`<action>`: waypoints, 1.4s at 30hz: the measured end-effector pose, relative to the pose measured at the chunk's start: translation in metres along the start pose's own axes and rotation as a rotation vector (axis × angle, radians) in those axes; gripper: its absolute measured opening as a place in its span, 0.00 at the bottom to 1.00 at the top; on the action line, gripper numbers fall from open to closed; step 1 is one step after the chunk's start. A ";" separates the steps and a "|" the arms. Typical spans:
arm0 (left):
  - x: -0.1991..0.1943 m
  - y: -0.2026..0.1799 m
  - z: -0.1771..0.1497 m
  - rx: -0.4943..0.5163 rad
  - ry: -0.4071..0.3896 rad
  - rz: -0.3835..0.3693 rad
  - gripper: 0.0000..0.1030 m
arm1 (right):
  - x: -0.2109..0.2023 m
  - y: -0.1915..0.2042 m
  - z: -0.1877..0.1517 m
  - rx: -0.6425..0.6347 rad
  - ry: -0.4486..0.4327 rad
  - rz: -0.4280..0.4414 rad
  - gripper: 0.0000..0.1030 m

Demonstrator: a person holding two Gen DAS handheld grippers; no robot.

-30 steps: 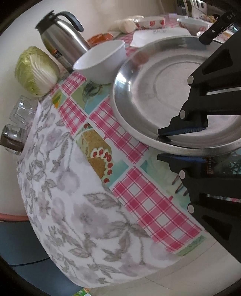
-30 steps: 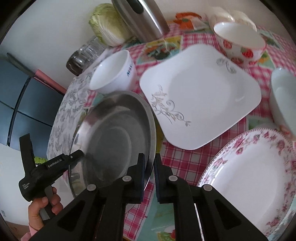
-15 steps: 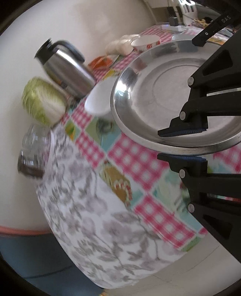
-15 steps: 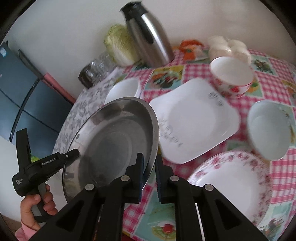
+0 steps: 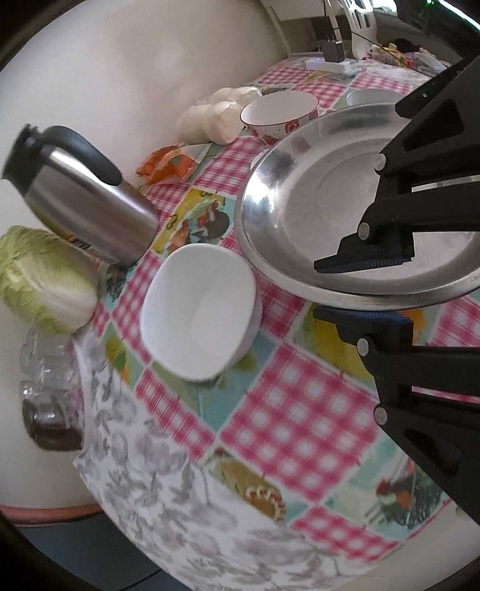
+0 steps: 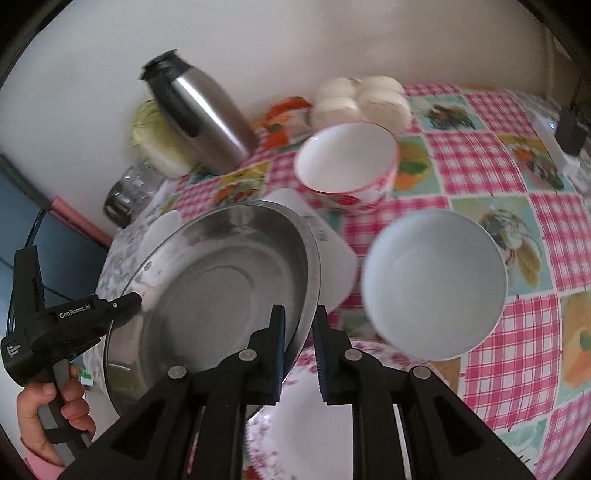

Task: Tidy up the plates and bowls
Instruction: 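Lift the steel basin with the left gripper toward the white bowl, then lower the steel basin onto the table and open the left gripper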

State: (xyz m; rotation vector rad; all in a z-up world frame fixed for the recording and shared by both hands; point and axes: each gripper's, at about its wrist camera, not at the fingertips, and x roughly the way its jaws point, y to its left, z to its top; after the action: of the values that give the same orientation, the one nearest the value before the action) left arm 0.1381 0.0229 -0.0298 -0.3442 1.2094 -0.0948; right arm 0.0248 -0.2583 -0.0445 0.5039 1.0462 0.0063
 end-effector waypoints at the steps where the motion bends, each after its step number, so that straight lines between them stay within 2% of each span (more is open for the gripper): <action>1: 0.004 -0.001 0.001 0.000 0.003 0.001 0.20 | 0.002 -0.004 0.001 0.010 0.003 -0.002 0.16; 6: 0.020 -0.005 0.008 0.006 0.017 0.013 0.20 | 0.014 -0.012 0.004 0.024 0.011 -0.013 0.16; 15: 0.035 -0.011 0.021 0.024 -0.002 -0.014 0.20 | 0.025 -0.011 0.012 0.012 0.001 -0.050 0.17; 24: 0.048 -0.002 0.019 -0.025 0.043 -0.091 0.35 | 0.039 -0.005 0.008 -0.025 0.042 -0.134 0.19; 26: 0.045 -0.001 0.019 -0.026 0.042 -0.085 0.49 | 0.039 -0.002 0.007 -0.034 0.044 -0.127 0.34; 29: 0.035 -0.001 0.018 -0.020 0.022 -0.078 0.62 | 0.035 0.008 0.006 -0.071 0.043 -0.138 0.47; 33: 0.021 -0.002 0.017 -0.008 0.009 -0.052 0.69 | 0.028 0.019 0.005 -0.101 0.034 -0.139 0.53; 35: 0.018 -0.001 0.016 -0.006 0.009 -0.030 0.78 | 0.024 0.023 0.005 -0.116 0.025 -0.151 0.58; 36: 0.017 -0.001 0.015 -0.002 0.011 -0.013 0.80 | 0.022 0.026 0.004 -0.125 0.020 -0.160 0.60; 38: 0.017 -0.002 0.013 0.012 0.016 0.030 0.86 | 0.018 0.029 0.002 -0.141 0.010 -0.175 0.73; 40: 0.019 -0.002 0.008 0.031 0.030 0.072 0.93 | 0.016 0.031 0.001 -0.149 0.003 -0.188 0.77; 42: 0.020 -0.002 0.004 0.046 0.033 0.097 0.99 | 0.015 0.033 -0.002 -0.157 0.003 -0.195 0.78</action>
State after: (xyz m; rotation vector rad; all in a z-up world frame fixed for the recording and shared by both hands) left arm 0.1489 0.0162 -0.0463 -0.2443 1.2528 -0.0441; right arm 0.0382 -0.2249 -0.0447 0.2589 1.0843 -0.0834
